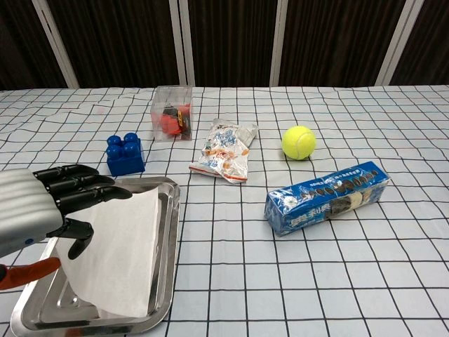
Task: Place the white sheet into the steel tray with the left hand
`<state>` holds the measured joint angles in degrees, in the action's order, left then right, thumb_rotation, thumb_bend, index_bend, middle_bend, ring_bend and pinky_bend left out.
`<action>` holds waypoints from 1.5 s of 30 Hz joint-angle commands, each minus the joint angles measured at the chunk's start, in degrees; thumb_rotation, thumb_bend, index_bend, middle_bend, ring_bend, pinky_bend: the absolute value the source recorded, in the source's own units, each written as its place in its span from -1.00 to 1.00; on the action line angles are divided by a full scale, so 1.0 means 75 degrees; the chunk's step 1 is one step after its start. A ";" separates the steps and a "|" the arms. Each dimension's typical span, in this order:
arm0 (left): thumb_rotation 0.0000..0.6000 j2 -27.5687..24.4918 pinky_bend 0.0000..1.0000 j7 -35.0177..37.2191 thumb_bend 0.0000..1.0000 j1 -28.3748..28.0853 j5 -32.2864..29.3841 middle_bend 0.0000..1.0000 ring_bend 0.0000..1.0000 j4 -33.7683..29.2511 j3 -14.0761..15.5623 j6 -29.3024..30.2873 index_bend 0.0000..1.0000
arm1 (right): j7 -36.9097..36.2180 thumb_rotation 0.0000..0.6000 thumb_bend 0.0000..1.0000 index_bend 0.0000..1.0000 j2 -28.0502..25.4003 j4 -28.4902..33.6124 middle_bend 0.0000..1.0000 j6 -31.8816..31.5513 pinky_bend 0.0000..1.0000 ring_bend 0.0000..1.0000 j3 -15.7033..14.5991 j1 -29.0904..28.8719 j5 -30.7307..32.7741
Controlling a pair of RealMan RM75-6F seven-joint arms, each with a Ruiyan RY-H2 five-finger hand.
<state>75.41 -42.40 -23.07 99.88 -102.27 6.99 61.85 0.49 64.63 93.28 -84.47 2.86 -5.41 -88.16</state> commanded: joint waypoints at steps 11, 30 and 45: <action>1.00 -0.0411 -1.00 0.0094 -0.62 0.0040 -0.0214 -1.00 -1.00 -0.0174 -0.0045 0.0072 -0.84 | 0.0002 1.00 -0.37 -1.00 0.0004 0.0008 -1.00 -0.0001 -1.00 -1.00 0.0012 0.0003 0.0026; 1.00 -0.0993 -1.00 0.0781 -0.84 0.0568 -0.0216 -1.00 -1.00 -0.0620 0.0141 0.0912 -1.00 | 0.0023 1.00 -0.37 -1.00 -0.0014 0.0043 -1.00 0.0056 -1.00 -1.00 0.0007 0.0002 0.0085; 1.00 -0.0907 -1.00 0.2987 -0.87 0.2628 -0.0493 -1.00 -1.00 0.0958 -0.0230 0.4692 -1.00 | 0.0234 1.00 -0.37 -1.00 0.0062 -0.0069 -1.00 -0.0042 -1.00 -1.00 -0.0004 -0.0005 -0.0063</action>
<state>68.42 -22.47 -5.78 97.24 -97.83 6.02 94.24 2.20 65.07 92.77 -84.81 2.83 -5.44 -88.63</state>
